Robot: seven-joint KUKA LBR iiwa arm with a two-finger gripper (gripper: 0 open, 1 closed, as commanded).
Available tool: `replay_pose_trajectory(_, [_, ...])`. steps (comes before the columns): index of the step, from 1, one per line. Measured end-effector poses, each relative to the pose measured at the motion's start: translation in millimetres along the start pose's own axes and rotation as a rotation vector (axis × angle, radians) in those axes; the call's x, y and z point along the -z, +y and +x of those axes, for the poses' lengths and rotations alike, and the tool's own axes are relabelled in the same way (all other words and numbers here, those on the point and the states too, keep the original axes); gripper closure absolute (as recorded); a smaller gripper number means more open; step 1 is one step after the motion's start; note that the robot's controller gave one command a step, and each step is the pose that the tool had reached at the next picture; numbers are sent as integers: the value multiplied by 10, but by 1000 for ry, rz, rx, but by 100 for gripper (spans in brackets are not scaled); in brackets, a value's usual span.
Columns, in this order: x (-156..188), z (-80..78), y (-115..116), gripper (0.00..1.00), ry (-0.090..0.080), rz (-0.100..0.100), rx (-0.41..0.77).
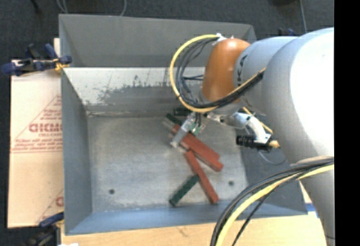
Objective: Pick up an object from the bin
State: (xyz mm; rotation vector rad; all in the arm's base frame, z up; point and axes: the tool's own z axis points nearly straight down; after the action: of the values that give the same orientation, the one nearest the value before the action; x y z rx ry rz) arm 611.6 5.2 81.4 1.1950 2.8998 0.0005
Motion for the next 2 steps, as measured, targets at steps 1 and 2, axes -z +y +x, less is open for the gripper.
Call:
replay_pose_trajectory(1, [102, 0, -3, 100, 3, 1, 1])
replay_pose_trajectory(2, [211, 0, 0, 100, 3, 1, 2])
